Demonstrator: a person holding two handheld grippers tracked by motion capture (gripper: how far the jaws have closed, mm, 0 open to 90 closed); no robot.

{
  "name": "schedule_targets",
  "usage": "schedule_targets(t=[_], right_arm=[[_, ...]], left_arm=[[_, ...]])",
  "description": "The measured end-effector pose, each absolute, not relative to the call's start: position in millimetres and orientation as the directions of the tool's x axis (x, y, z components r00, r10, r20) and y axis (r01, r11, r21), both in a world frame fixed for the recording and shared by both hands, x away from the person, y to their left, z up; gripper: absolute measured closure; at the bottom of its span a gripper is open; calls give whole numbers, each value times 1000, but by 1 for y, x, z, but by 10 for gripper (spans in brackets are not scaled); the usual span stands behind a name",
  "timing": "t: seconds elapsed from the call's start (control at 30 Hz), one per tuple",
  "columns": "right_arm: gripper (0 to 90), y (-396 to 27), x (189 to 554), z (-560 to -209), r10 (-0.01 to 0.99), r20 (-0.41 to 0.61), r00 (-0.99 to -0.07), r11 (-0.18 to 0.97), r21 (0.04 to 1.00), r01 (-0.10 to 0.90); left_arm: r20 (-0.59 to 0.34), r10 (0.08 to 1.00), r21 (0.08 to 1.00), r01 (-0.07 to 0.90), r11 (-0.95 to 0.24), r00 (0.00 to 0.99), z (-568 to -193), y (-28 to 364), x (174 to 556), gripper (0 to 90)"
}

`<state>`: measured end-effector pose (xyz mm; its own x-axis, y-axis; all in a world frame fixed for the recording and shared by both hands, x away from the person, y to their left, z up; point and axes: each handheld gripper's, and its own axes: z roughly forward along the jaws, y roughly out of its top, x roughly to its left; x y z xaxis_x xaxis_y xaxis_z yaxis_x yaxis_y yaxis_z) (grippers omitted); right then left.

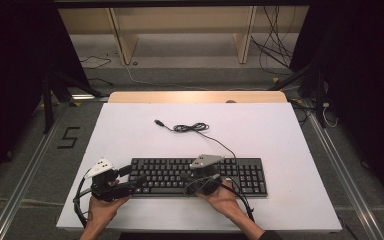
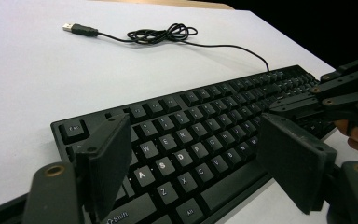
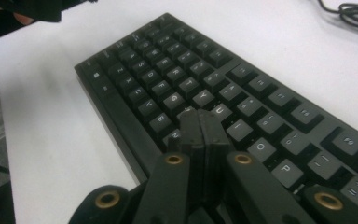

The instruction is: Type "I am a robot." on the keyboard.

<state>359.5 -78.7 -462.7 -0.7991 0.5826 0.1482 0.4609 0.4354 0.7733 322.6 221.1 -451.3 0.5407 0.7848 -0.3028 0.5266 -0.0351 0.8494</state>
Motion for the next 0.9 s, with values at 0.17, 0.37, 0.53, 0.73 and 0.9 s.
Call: schedule_targets(t=[0.17, 0.37, 0.53, 0.73, 0.9], right_arm=[[900, -72, 361, -468, 582, 141, -801, 459, 756, 467], [900, -67, 363, -473, 587, 131, -799, 480, 738, 473], [900, -65, 364, -476, 592, 126, -796, 491, 727, 480], [900, -62, 364, -481, 591, 107, -799, 511, 718, 474], [900, -62, 363, -481, 593, 104, -798, 511, 718, 473]], left_arm=[[-300, 786, 852, 522, -34, 541, -452, 222, 322, 259], [-301, 786, 852, 522, -32, 540, -452, 223, 322, 259], [-300, 786, 852, 522, -34, 541, -452, 223, 322, 260], [-301, 787, 851, 524, -33, 539, -452, 223, 322, 259], [-301, 789, 852, 523, -30, 536, -452, 224, 322, 259]])
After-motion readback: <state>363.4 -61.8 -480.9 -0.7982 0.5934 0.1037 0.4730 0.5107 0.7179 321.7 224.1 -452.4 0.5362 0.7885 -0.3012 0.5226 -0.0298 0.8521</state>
